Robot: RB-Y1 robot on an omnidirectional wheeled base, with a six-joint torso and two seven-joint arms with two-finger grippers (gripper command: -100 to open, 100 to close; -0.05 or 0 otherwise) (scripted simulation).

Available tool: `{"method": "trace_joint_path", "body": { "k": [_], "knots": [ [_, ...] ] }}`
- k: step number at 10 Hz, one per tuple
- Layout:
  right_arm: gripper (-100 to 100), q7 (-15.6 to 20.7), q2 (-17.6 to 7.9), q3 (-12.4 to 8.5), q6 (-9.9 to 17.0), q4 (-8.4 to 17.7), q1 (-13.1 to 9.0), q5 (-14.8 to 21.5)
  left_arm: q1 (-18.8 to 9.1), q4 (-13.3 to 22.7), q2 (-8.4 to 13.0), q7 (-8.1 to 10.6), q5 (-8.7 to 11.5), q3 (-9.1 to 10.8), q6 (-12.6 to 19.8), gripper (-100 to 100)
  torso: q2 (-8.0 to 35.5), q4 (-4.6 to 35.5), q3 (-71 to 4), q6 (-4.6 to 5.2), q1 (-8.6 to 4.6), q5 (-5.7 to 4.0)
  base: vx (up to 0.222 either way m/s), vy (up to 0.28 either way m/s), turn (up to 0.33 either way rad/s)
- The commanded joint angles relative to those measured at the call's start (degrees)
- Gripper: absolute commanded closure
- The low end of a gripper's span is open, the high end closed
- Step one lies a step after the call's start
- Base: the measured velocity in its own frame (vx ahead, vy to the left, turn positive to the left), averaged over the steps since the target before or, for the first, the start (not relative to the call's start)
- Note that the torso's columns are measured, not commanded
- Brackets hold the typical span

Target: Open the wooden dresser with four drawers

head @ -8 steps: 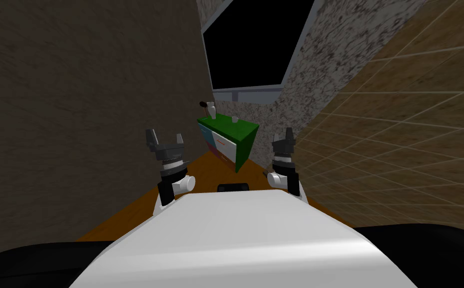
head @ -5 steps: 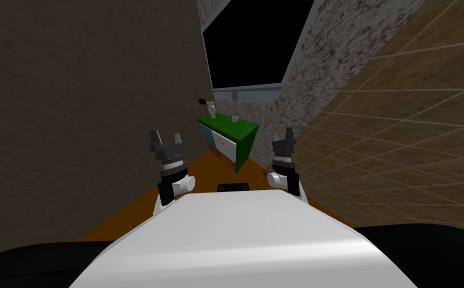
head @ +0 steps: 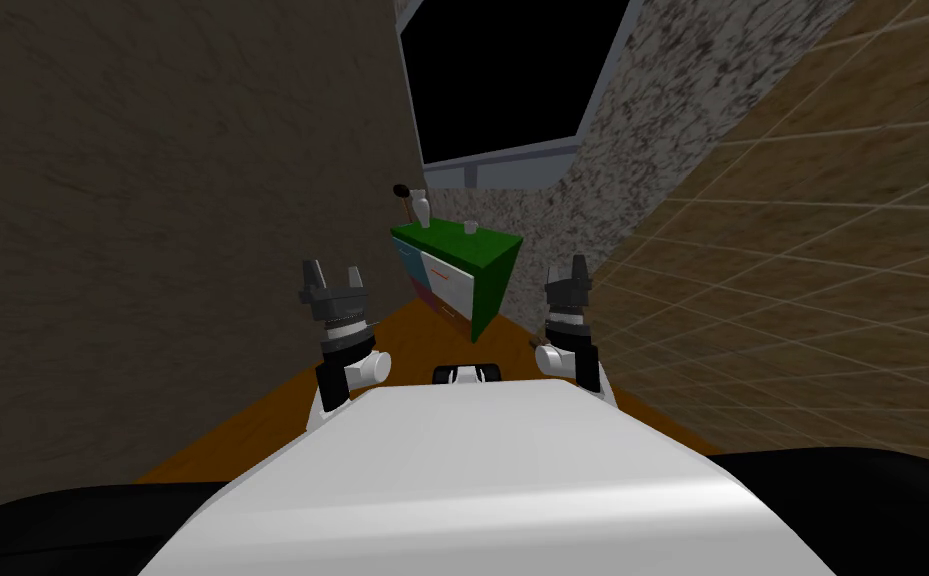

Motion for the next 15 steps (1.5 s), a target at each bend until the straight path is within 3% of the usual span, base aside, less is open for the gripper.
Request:
{"method": "trace_joint_path", "body": {
  "k": [1,2,3,6,15],
  "knots": [
    [0,0.0,0.0,0.0,0.0,0.0,0.0,0.0,0.0,0.0,0.0,0.0,0.0,0.0,0.0,0,4.2,4.2,-8.5,0.0,0.0,0.0,0.0,0.0,0.0],
    [0,0.0,0.0,0.0,0.0,0.0,0.0,0.0,-0.4,1.0,2.6,-0.09,-0.3,-0.4,0.3,-100,8.5,8.5,-16.9,0.0,0.0,0.0,0.022,0.01,-0.08],
    [0,0.0,0.0,0.0,0.0,0.0,0.0,0.0,-0.7,1.6,3.4,-0.15,-0.6,-0.65,0.5,-100,10.3,10.3,-20.9,0.02,0.04,0.01,0.022,0.022,-0.092],
    [0,0.0,0.0,0.0,0.0,0.0,0.0,0.0,-2.7,6.0,6.3,-0.55,-2.2,-2.48,1.8,-100,11.0,11.1,-22.3,-0.01,0.04,0.01,0.046,0.044,-0.138],
    [0,0.0,0.0,0.0,0.0,0.0,0.0,0.0,-7.5,16.9,10.1,-1.56,-6.1,-6.97,5.0,-100,11.1,11.1,-22.3,-0.01,0.03,0.01,0.048,0.045,-0.134]
  ]
}}
